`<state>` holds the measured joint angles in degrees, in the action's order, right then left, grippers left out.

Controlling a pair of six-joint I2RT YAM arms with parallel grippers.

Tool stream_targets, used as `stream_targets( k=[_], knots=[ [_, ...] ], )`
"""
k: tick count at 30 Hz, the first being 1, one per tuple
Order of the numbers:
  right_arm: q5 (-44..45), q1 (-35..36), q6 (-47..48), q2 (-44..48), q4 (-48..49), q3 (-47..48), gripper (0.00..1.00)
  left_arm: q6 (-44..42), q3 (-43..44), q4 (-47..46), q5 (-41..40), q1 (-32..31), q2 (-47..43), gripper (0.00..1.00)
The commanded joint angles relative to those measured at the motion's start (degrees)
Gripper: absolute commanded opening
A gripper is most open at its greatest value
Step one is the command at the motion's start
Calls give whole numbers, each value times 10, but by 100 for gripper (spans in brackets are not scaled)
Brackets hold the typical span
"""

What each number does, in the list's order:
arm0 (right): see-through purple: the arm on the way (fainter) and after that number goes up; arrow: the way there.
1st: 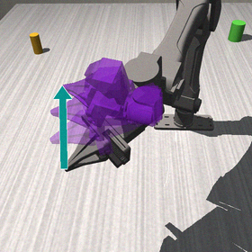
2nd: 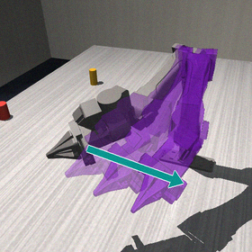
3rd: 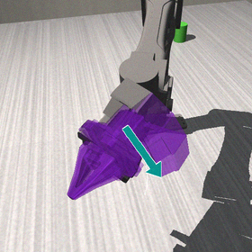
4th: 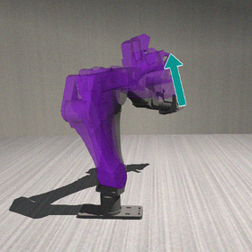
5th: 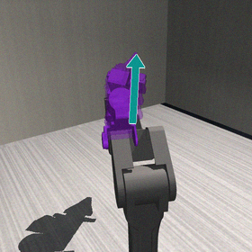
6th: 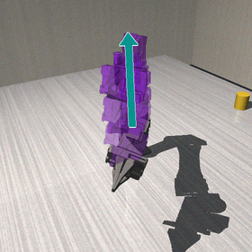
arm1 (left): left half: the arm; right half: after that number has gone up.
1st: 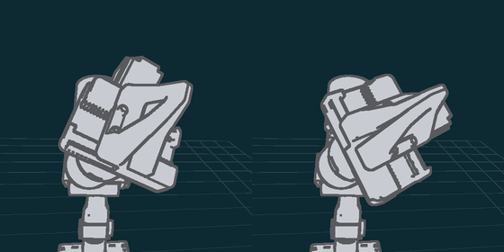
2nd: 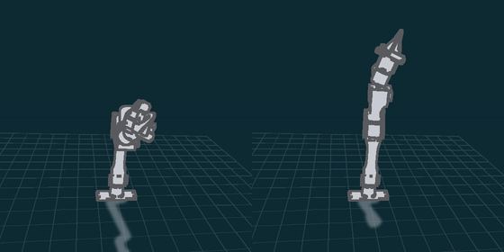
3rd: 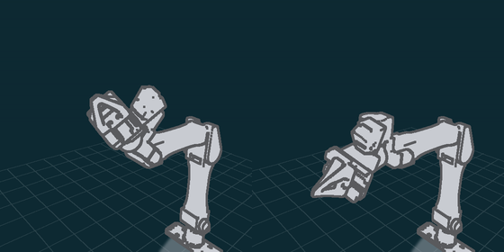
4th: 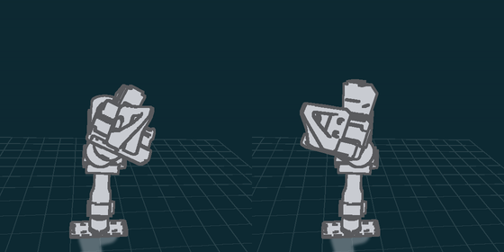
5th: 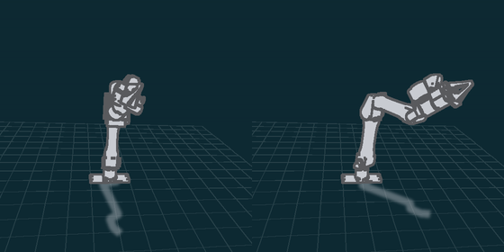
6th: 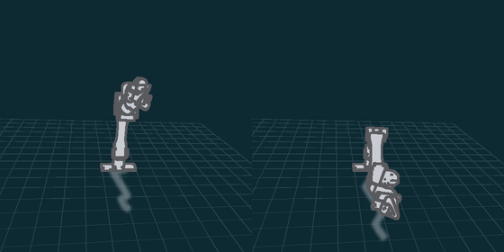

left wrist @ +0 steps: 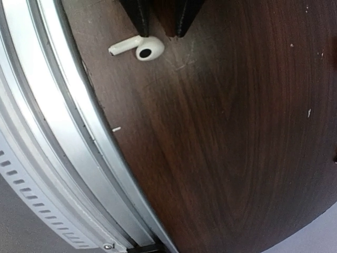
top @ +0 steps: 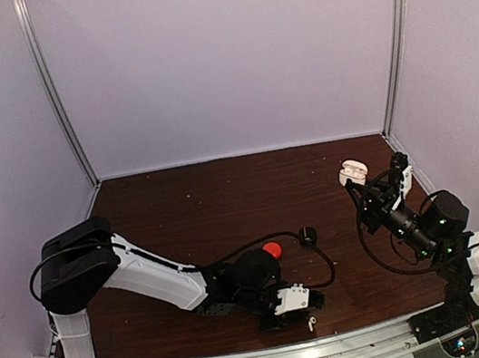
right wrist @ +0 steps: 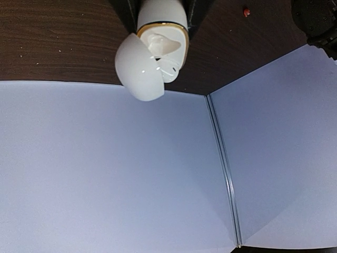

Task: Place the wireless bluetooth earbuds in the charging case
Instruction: Adjust the right earbud at the corner of the board.

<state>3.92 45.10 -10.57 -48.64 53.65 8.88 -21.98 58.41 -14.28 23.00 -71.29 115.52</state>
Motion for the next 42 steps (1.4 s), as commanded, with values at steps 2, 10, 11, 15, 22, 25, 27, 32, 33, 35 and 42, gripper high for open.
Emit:
stream_targets(
  k=[2, 10, 11, 15, 22, 25, 27, 32, 33, 35, 42],
  knots=[
    [8, -4, 8, 2, 12, -8, 0, -11, 3, 8, -23, 25, -9, 15],
    [8, -4, 11, 6, 7, -8, 0, 62, -9, 39, -63, 60, -68, 29],
    [9, -5, 12, 8, 4, -8, 0, 76, 18, 72, -70, 55, -72, 30],
    [16, -6, 13, 13, -11, -5, 0, 121, 95, 207, -91, 16, -71, 38],
    [18, -6, 10, 18, -14, -5, 0, 198, 160, 278, -139, -17, -28, 53],
    [15, -6, 11, 21, -19, -3, 0, 198, 178, 294, -160, -31, -4, 56],
    [14, -6, 13, 22, -22, 0, 0, 198, 186, 296, -154, -38, 8, 57],
    [13, -6, 14, 25, -27, 2, 0, 207, 196, 295, -149, -48, 30, 56],
    [13, -6, 13, 26, -27, 2, 0, 209, 197, 295, -148, -49, 33, 56],
    [14, -7, 13, 27, -27, 2, 0, 207, 197, 295, -149, -50, 38, 56],
    [14, -6, 16, 26, -27, 2, 0, 202, 201, 309, -173, -51, 48, 55]
  ],
)
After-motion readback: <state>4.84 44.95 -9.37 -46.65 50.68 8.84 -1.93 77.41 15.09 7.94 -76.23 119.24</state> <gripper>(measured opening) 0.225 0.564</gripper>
